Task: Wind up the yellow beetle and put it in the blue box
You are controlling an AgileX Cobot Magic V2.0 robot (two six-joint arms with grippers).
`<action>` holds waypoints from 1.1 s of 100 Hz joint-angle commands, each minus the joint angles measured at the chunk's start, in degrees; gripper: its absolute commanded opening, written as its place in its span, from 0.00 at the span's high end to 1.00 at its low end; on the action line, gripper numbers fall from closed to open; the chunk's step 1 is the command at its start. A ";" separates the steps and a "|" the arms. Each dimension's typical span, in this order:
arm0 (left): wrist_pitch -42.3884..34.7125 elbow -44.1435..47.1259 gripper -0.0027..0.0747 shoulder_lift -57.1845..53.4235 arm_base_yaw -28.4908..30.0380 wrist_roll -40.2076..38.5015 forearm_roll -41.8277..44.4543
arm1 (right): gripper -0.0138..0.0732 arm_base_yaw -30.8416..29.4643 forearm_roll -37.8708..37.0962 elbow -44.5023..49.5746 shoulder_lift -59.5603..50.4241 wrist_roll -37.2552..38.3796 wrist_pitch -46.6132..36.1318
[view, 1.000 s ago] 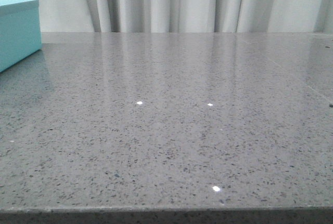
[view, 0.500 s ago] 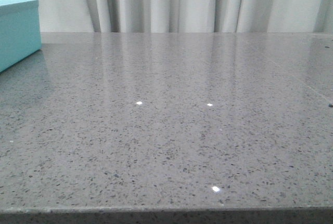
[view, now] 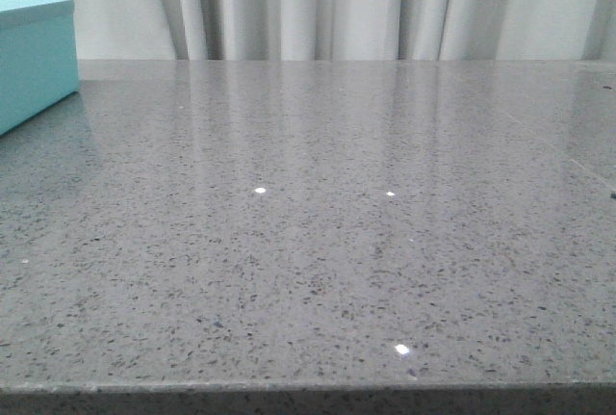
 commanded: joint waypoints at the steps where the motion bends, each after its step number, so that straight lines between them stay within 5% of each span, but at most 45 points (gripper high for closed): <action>1: -4.24 1.17 0.99 -1.91 -0.51 -0.45 -0.55 | 0.92 -0.10 -0.60 -1.53 0.72 -0.68 -4.58; 54: -4.24 1.17 0.99 -1.91 -0.51 -0.45 -0.55 | 0.92 -0.34 -0.72 -0.64 0.66 -0.68 -5.63; 85: -4.24 1.17 0.99 -1.91 -0.51 -0.45 -0.55 | 0.92 -5.95 -2.51 12.68 -1.04 -0.68 -32.97; 110: -4.24 1.17 0.99 -1.91 -0.51 -0.45 -0.55 | 0.92 -9.73 -3.79 22.85 -7.22 -0.68 -35.77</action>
